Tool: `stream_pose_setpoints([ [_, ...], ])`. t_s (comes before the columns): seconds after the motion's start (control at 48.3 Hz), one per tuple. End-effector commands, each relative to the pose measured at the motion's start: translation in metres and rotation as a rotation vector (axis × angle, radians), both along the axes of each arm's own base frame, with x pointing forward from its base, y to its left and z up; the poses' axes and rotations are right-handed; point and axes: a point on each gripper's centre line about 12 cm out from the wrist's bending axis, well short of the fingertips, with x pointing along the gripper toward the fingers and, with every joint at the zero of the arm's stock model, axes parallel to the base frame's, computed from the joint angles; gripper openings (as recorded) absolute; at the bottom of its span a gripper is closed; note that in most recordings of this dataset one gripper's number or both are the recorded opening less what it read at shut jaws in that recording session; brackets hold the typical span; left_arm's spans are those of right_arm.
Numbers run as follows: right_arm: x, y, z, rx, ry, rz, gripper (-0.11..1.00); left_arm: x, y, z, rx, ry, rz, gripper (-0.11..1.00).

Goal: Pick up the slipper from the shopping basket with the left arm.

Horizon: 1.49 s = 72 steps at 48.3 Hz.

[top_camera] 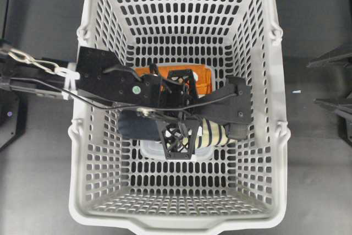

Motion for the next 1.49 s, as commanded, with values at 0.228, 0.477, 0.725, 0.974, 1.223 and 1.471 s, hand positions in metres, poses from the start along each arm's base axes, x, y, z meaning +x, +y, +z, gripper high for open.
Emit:
stream_pose_setpoints([
  [0.228, 0.001, 0.000, 0.004, 0.005, -0.012, 0.001, 0.76, -0.003, -0.011, 0.098, 0.041, -0.046, -0.086, 0.01],
  [0.477, -0.001, 0.000, 0.006, 0.007, -0.021, 0.001, 0.76, -0.011, -0.009, 0.133, 0.036, -0.012, -0.067, 0.01],
  [0.725, -0.001, 0.000, 0.006, 0.007, -0.024, 0.001, 0.76, -0.011, -0.009, 0.139, 0.036, -0.005, -0.065, 0.01],
  [0.974, -0.001, 0.001, 0.006, 0.007, -0.024, 0.004, 0.76, -0.012, -0.008, 0.141, 0.038, 0.009, -0.061, 0.01],
  [1.223, -0.001, 0.001, 0.006, 0.007, -0.023, 0.004, 0.76, -0.010, -0.007, 0.145, 0.037, 0.018, -0.054, 0.01],
  [1.471, -0.001, 0.001, 0.006, 0.007, -0.024, 0.004, 0.76, -0.013, -0.006, 0.144, 0.036, 0.046, -0.051, 0.01],
])
